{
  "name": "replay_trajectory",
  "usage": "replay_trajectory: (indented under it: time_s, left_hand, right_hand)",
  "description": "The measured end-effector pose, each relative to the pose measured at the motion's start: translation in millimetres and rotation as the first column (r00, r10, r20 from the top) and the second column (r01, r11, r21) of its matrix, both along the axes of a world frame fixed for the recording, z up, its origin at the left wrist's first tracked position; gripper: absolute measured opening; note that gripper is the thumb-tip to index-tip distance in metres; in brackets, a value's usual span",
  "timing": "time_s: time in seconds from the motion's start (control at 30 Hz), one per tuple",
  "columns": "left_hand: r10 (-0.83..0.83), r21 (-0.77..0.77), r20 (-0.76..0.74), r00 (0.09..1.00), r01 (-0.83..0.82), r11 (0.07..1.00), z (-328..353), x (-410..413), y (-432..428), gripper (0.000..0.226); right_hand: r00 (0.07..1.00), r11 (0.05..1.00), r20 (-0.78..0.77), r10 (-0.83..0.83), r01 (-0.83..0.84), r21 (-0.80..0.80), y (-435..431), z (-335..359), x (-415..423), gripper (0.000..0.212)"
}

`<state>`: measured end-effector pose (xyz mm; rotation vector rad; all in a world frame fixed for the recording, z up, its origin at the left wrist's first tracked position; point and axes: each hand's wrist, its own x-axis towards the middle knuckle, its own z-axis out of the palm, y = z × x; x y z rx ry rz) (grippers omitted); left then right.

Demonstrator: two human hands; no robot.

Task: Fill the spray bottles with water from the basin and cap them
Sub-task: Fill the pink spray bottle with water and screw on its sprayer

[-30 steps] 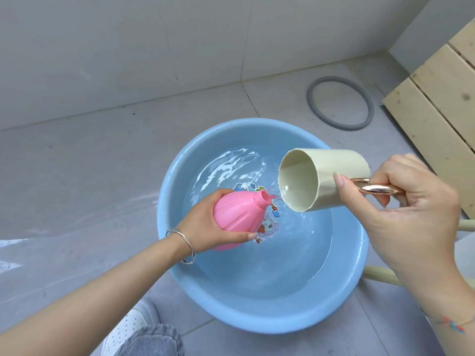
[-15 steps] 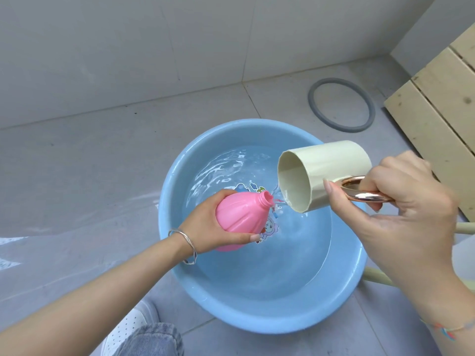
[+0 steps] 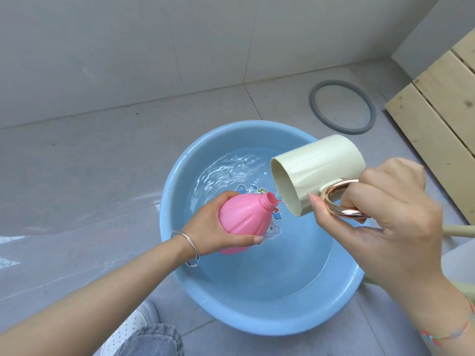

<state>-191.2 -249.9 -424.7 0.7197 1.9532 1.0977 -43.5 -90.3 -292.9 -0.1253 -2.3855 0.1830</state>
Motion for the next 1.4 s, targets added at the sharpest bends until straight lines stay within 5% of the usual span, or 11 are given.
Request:
replay_trajectory:
  time_s: [0.3, 0.43, 0.6, 1.0, 1.4]
  left_hand:
    - [0.016, 0.008, 0.025, 1.000, -0.016, 1.000, 0, 2, 0, 0.086]
    - [0.033, 0.023, 0.039, 0.999, -0.034, 0.999, 2, 0, -1, 0.085]
    - [0.105, 0.040, 0.059, 0.993, -0.107, 0.993, 4, -4, -1, 0.083]
    - [0.161, 0.043, 0.061, 0.985, -0.164, 0.986, 6, -7, -5, 0.084]
    - [0.163, 0.044, 0.058, 0.985, -0.166, 0.985, 4, -8, -6, 0.084]
  right_hand:
    - [1.000, 1.000, -0.010, 0.019, -0.019, 0.022, -5, -3, -1, 0.044]
    - [0.986, 0.955, -0.016, -0.164, 0.155, -0.254, 3, -11, 2, 0.044]
    - [0.928, 0.690, 0.140, -0.345, 0.352, -0.633, 28, -47, 5, 0.049]
    - [0.878, 0.792, 0.428, -0.212, 0.411, -0.452, 26, -118, 9, 0.064]
    - [0.870, 0.700, 0.431, -0.237, 0.461, -0.545, 22, -126, 8, 0.058]
